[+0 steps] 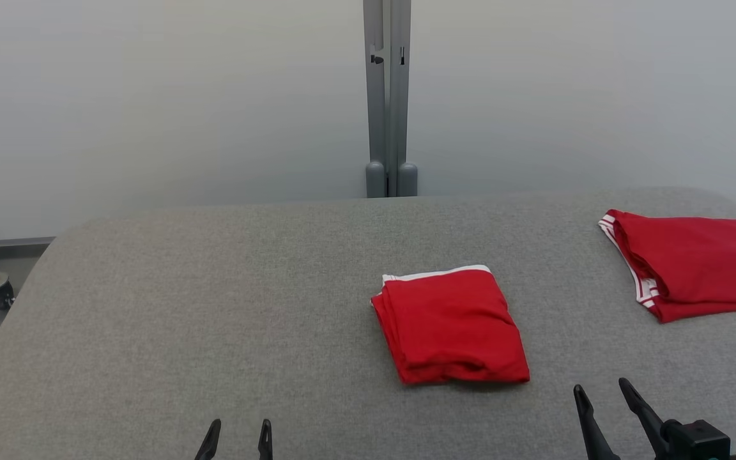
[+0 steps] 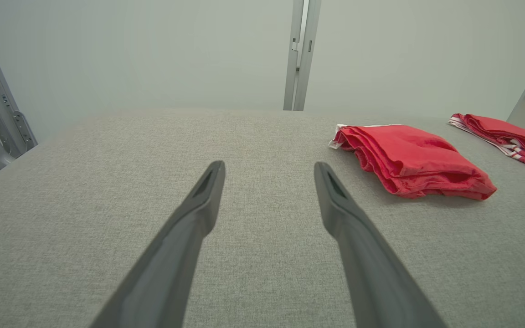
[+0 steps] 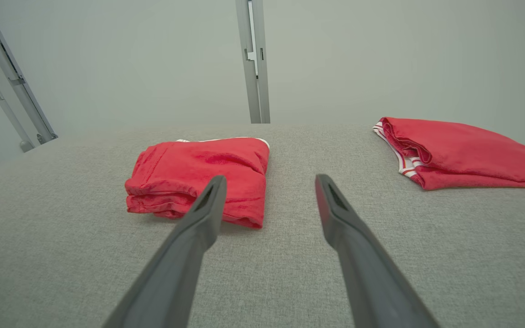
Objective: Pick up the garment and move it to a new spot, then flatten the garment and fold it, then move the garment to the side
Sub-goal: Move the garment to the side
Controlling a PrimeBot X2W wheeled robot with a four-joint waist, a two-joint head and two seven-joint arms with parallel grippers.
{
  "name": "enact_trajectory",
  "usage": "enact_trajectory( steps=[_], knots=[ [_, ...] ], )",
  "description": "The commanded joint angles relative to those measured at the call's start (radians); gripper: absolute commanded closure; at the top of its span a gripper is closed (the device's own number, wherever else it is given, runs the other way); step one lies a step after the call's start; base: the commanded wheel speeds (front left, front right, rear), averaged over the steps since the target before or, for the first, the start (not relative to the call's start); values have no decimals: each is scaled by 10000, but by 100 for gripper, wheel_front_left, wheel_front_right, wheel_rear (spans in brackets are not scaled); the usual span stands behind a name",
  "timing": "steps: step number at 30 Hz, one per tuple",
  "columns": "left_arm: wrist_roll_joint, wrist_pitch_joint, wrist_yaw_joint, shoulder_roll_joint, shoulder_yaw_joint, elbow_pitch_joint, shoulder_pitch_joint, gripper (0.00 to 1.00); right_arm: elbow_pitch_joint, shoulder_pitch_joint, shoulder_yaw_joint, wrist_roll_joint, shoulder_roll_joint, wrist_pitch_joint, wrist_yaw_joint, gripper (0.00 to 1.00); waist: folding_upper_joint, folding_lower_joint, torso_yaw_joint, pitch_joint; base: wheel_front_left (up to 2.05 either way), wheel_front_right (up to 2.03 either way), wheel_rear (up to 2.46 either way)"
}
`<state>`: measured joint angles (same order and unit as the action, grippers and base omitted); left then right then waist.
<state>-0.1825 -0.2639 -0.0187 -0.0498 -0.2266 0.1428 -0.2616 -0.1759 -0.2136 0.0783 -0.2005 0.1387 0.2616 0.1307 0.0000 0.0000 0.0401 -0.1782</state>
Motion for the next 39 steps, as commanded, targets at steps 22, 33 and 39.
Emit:
enact_trajectory(
  steps=[22, 33, 39],
  knots=[
    [-48, -1, 27, -20, -860, 57, 827, 0, -2288, 4164, 2405, -4519, 2253, -1223, 0, 0, 0, 0, 409, 1443, 0, 0, 0],
    [42, -1, 1, -20, -1219, 2, 1373, 0, -3480, 6274, 3613, -9123, 3456, -4989, 2, 0, 0, 0, 943, 2475, 0, 0, 0],
    [-37, -1, -108, -20, -1387, -31, 1821, 0, -3895, 7151, 3935, -9980, 3663, -5482, 2, 0, 0, 0, 1079, 3204, 0, 0, 0]
  ],
)
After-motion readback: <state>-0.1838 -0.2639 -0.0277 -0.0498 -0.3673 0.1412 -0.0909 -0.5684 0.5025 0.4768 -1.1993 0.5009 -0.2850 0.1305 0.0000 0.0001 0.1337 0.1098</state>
